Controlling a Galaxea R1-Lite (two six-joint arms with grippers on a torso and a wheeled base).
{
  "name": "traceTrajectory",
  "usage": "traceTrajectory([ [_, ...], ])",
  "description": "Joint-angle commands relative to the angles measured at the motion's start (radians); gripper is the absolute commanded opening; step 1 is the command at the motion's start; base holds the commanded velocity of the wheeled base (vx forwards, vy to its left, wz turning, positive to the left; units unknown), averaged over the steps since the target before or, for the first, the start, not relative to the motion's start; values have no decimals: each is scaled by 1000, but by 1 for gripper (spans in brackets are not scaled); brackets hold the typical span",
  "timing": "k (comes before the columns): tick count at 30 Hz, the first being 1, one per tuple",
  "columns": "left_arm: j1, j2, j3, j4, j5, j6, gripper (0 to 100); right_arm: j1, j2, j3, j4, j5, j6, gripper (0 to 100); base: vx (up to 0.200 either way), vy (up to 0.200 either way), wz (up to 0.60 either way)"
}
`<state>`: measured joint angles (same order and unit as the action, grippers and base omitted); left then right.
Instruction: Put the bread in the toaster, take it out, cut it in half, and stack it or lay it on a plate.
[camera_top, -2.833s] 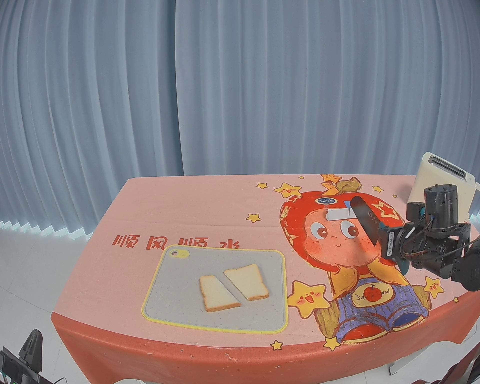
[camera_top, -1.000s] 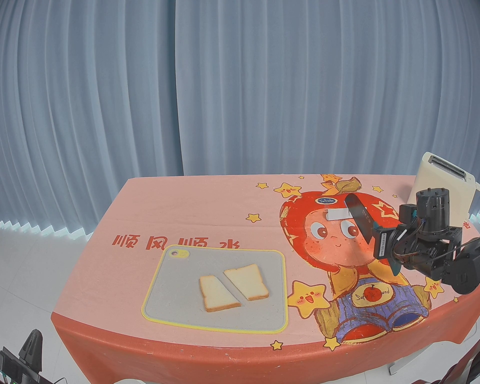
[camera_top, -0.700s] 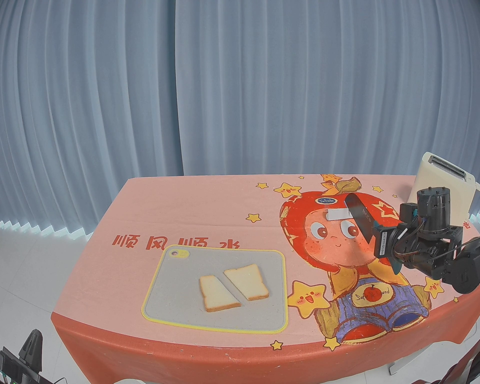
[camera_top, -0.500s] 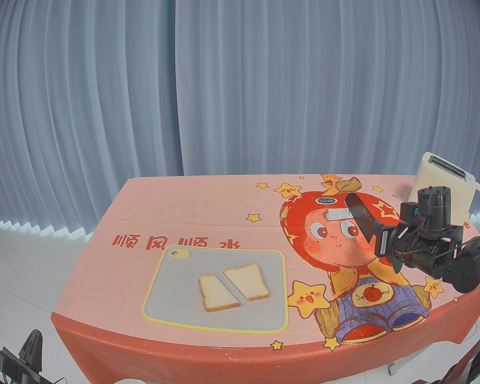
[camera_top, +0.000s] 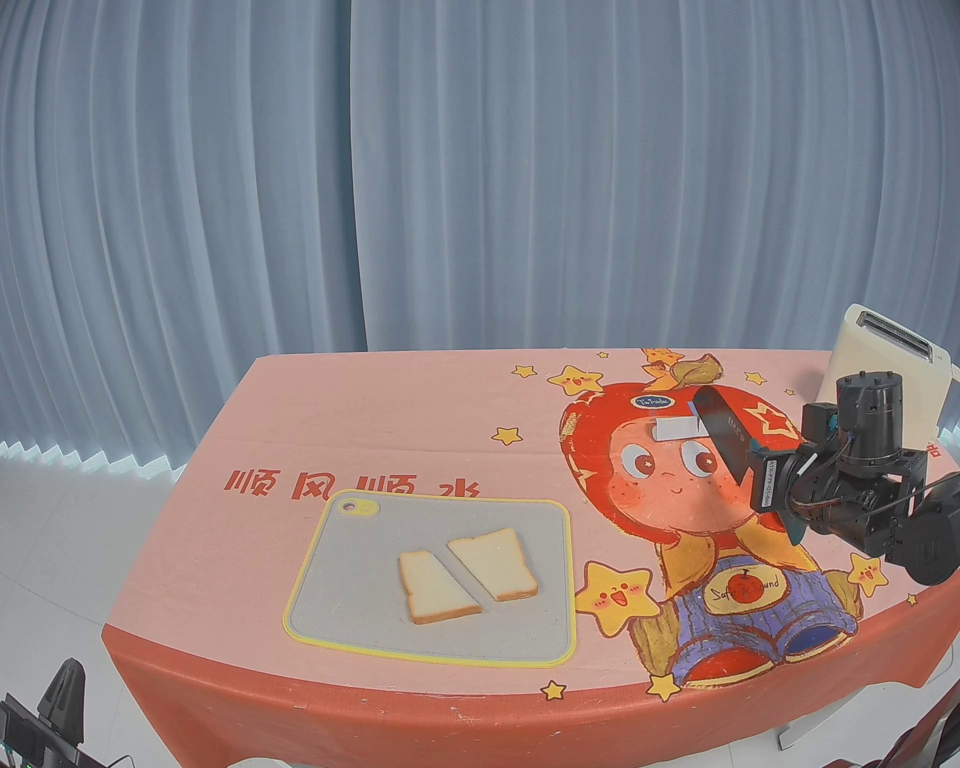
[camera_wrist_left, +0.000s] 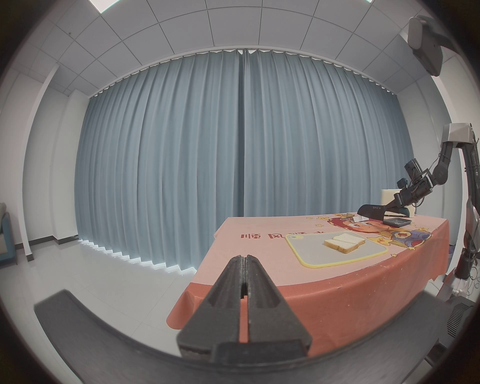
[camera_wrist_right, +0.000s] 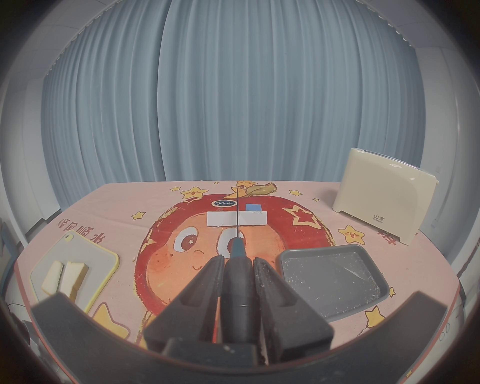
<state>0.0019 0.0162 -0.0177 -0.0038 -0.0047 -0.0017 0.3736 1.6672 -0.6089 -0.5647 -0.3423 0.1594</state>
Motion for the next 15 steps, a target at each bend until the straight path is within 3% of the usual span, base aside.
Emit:
traceTrajectory([
  [1,1,-12,18,-1,0,-1,0,1,2,0,-1,0,0,0,0,0,0],
  [15,1,-12,18,-1,0,0,0,4,9,6,0,-1,-1,0,0,0,0],
])
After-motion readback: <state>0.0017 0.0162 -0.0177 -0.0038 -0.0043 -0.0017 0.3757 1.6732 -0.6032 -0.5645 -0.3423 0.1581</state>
